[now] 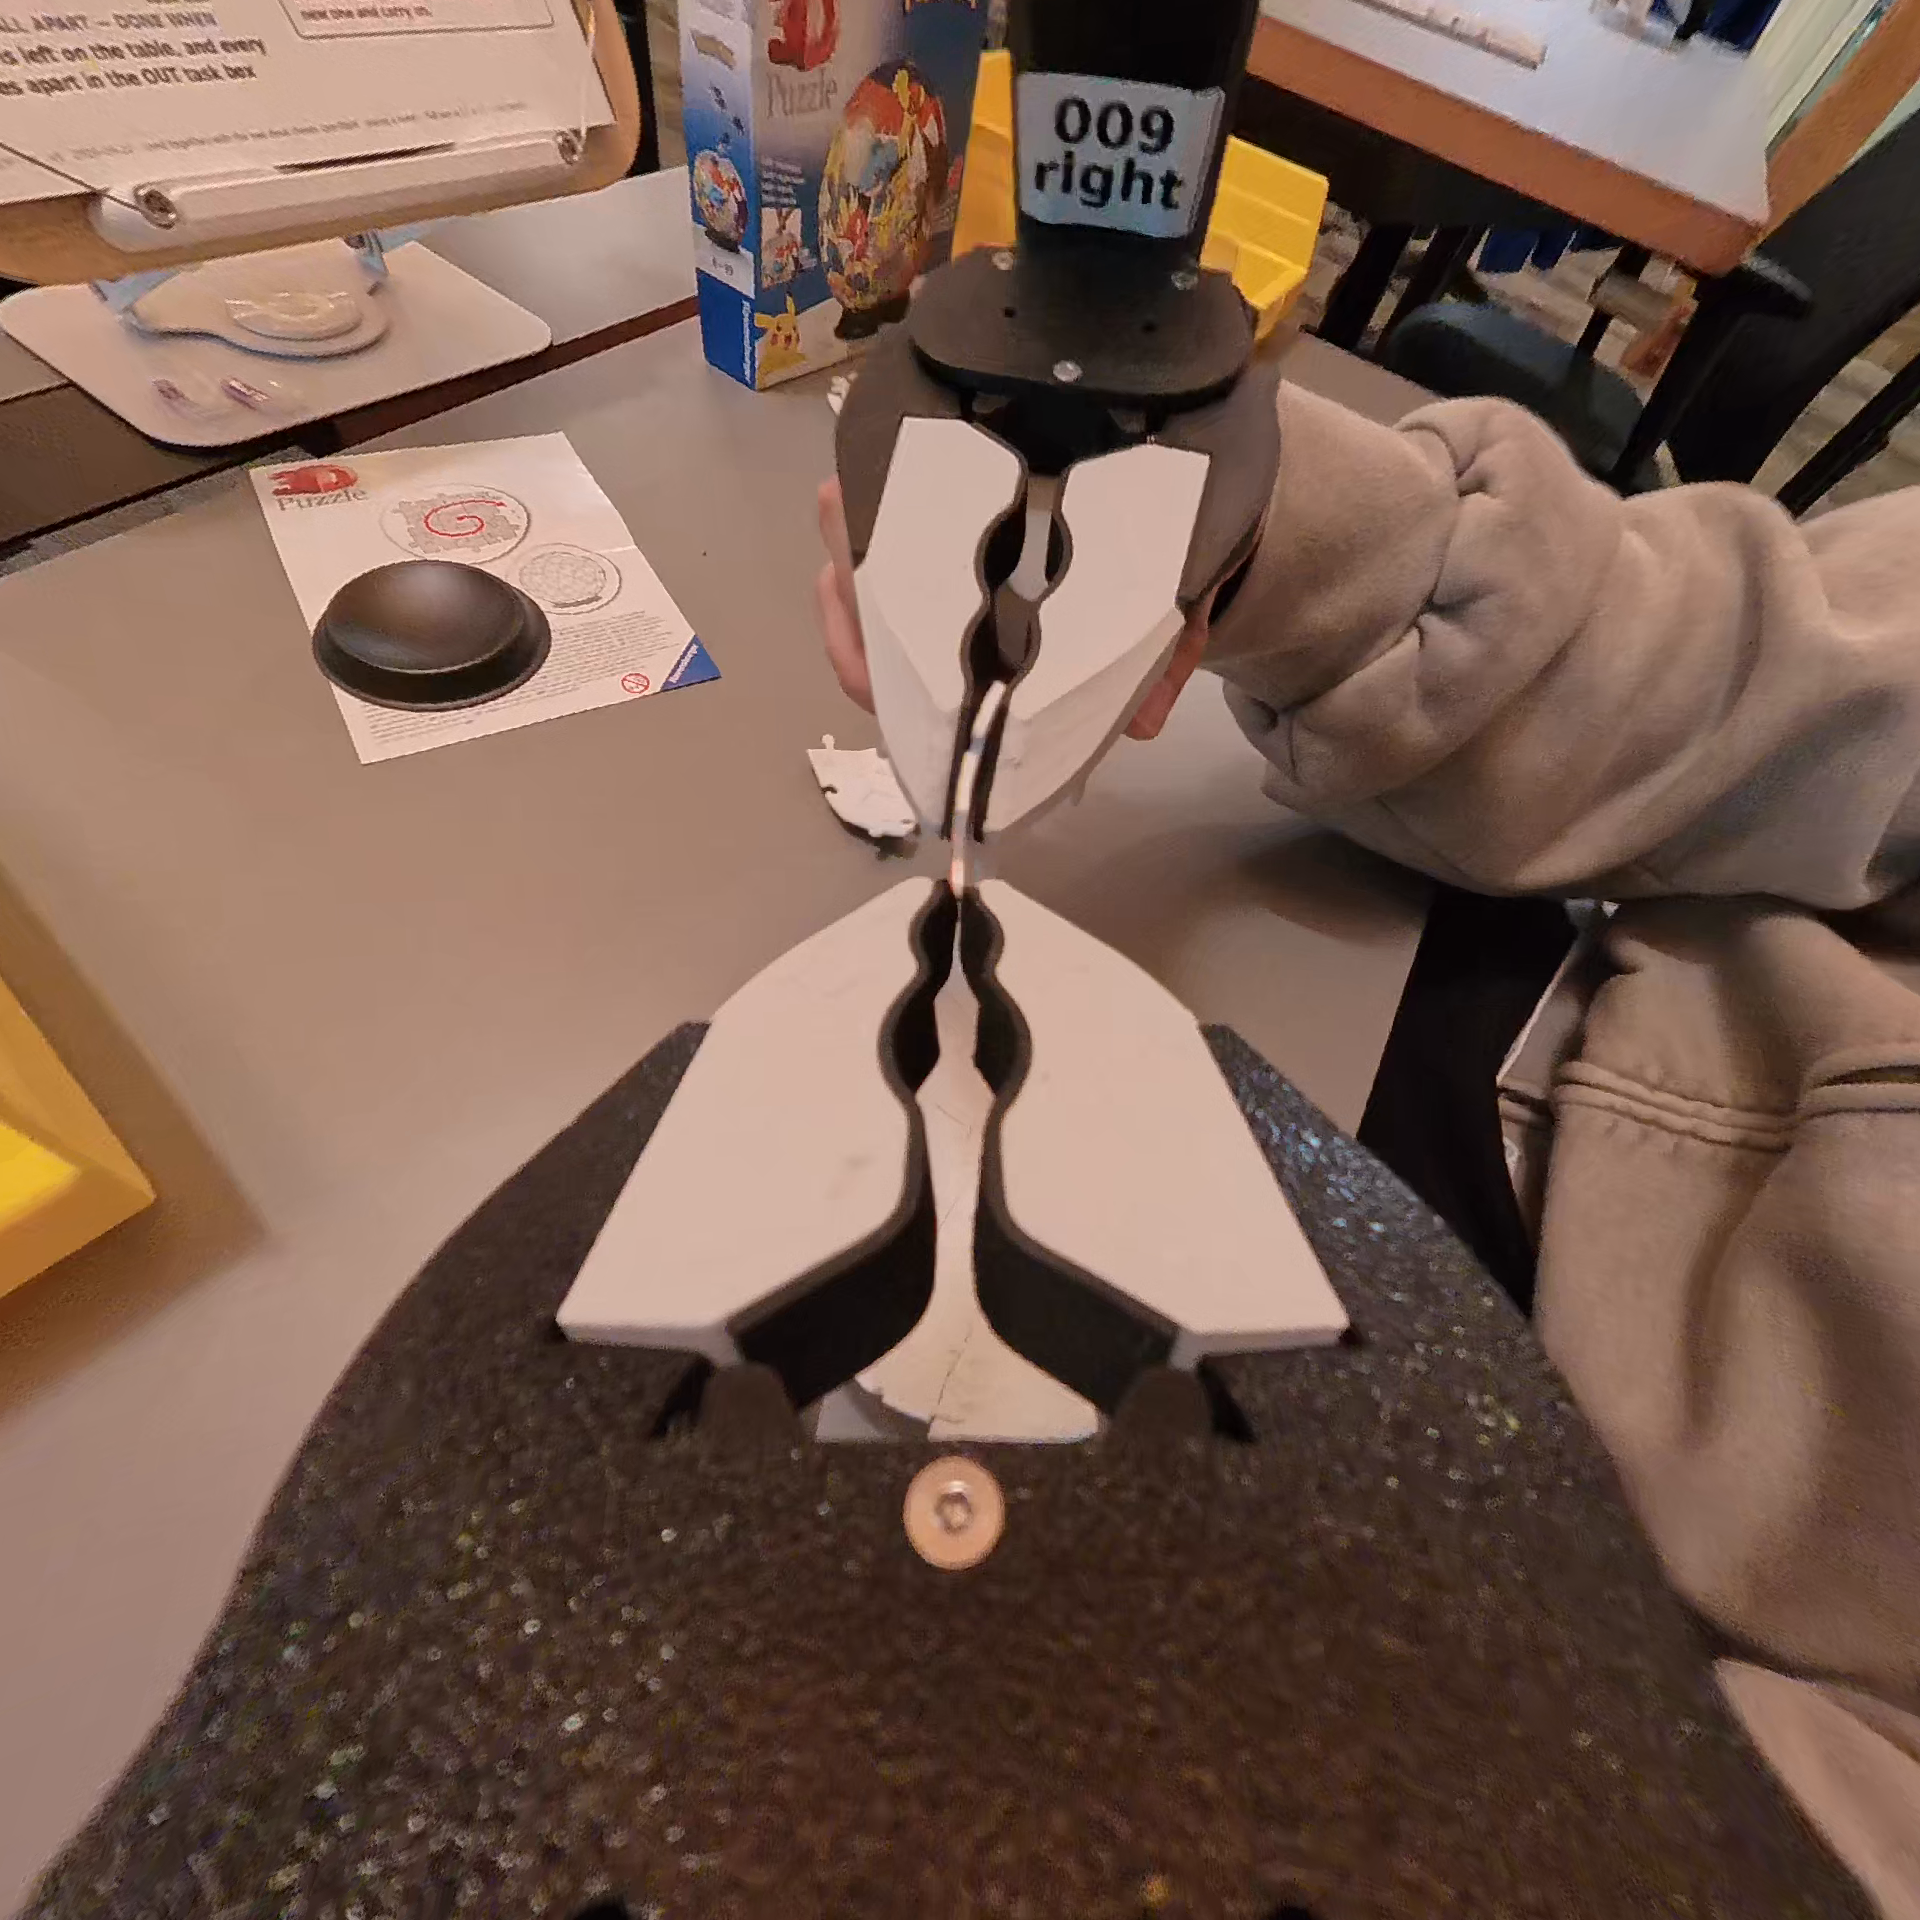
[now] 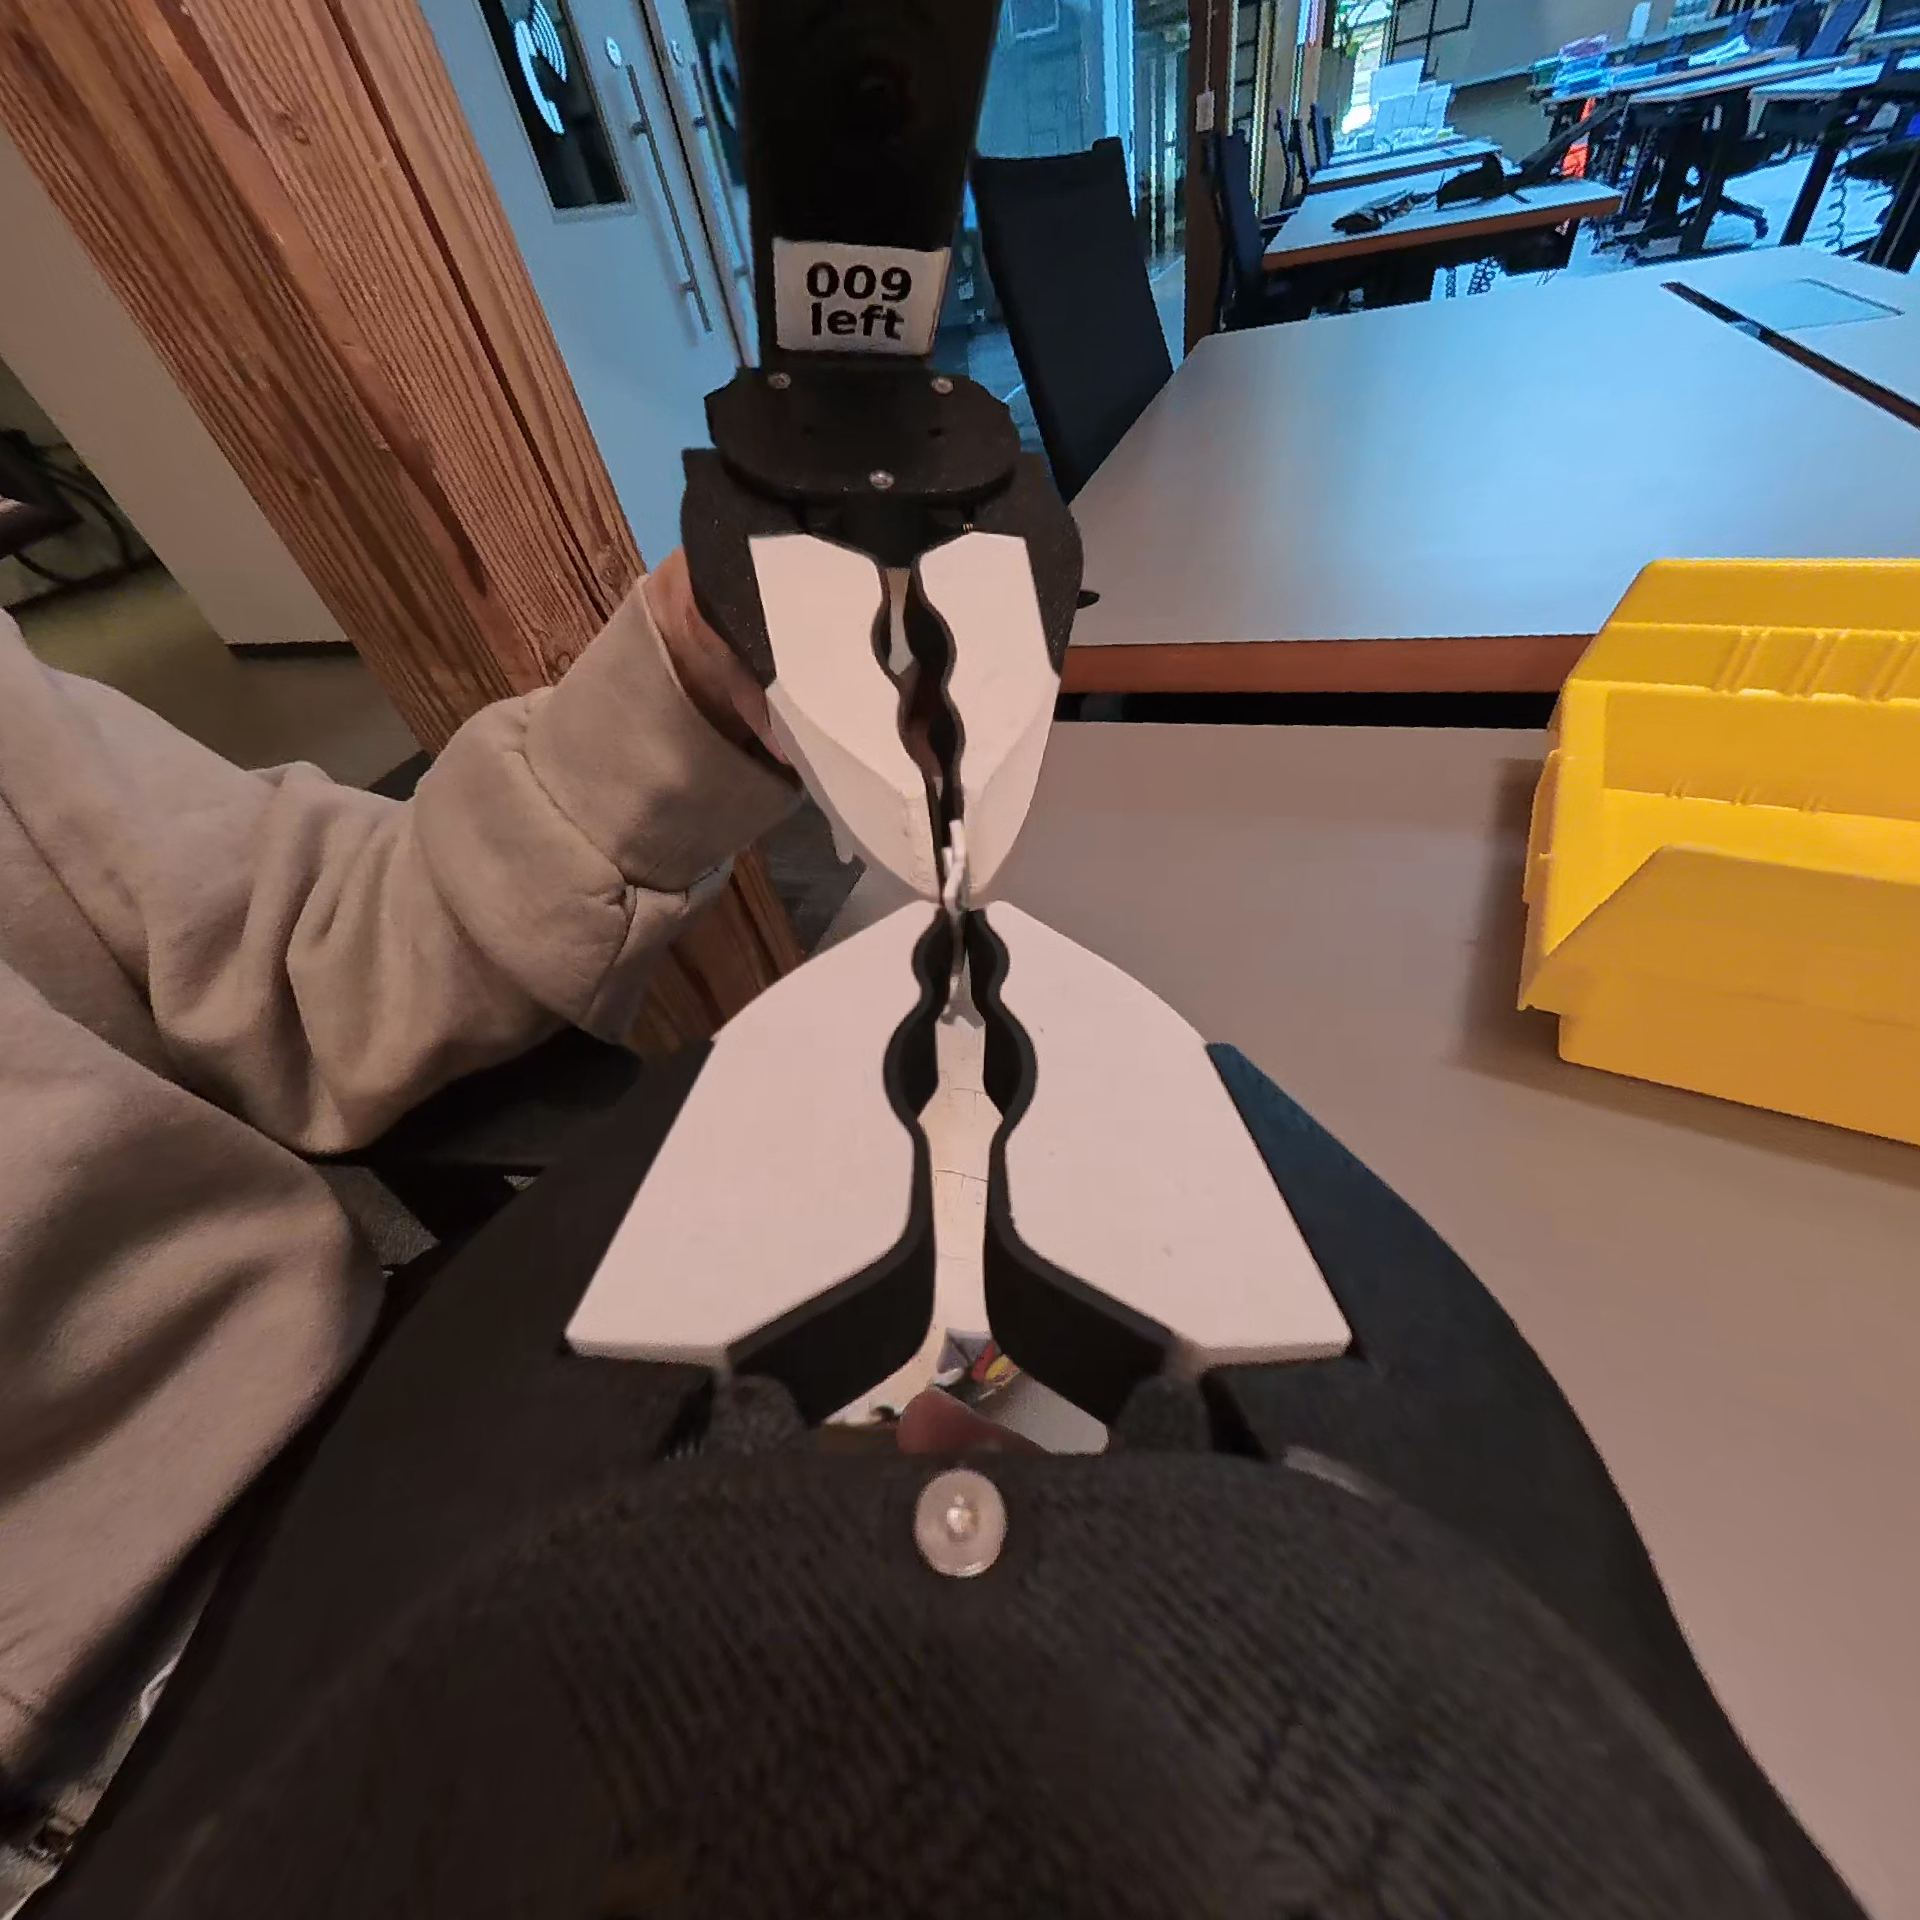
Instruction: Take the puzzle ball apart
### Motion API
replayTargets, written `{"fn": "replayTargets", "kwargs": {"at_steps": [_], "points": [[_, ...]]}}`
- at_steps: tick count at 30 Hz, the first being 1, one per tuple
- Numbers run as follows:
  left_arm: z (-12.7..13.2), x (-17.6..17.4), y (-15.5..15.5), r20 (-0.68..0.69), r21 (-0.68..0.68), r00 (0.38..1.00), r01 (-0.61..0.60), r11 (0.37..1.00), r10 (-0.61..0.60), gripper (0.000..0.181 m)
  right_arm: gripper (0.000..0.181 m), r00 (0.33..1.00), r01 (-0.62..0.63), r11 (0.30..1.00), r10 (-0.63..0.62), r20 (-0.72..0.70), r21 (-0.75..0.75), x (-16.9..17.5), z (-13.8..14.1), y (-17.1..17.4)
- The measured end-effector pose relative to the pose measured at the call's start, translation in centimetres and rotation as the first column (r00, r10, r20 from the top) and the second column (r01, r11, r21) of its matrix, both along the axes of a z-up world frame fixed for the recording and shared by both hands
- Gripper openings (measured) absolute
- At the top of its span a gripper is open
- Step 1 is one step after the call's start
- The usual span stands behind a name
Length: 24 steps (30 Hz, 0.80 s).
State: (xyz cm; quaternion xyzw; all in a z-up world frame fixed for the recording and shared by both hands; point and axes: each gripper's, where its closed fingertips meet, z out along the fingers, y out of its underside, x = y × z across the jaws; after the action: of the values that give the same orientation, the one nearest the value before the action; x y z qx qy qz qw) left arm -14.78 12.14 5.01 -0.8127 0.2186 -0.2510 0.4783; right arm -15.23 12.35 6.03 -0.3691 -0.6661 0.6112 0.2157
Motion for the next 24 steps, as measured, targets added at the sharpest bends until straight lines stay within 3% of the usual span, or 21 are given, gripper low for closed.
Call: {"fn": "replayTargets", "kwargs": {"at_steps": [15,17,24], "points": [[0.0,-1.5,0.3,0.084,0.009,0.996,-0.036,0.999,0.036,0.0,0.015,0.999,0.05,0.999,-0.05,-0.01,-0.018,-1.1,0.0,0.5],[-0.3,-1.6,0.3,0.076,0.008,0.996,-0.042,0.999,0.041,0.0,0.003,0.997,0.068,0.998,-0.068,-0.024,0.012,-1.5,0.0,0.6],[-2.6,-2.6,0.2,0.022,-0.08,0.997,-0.069,0.994,0.071,0.001,0.002,0.995,0.05,0.973,-0.068,0.074,0.224,-2.3,-2.5,0.6]]}}
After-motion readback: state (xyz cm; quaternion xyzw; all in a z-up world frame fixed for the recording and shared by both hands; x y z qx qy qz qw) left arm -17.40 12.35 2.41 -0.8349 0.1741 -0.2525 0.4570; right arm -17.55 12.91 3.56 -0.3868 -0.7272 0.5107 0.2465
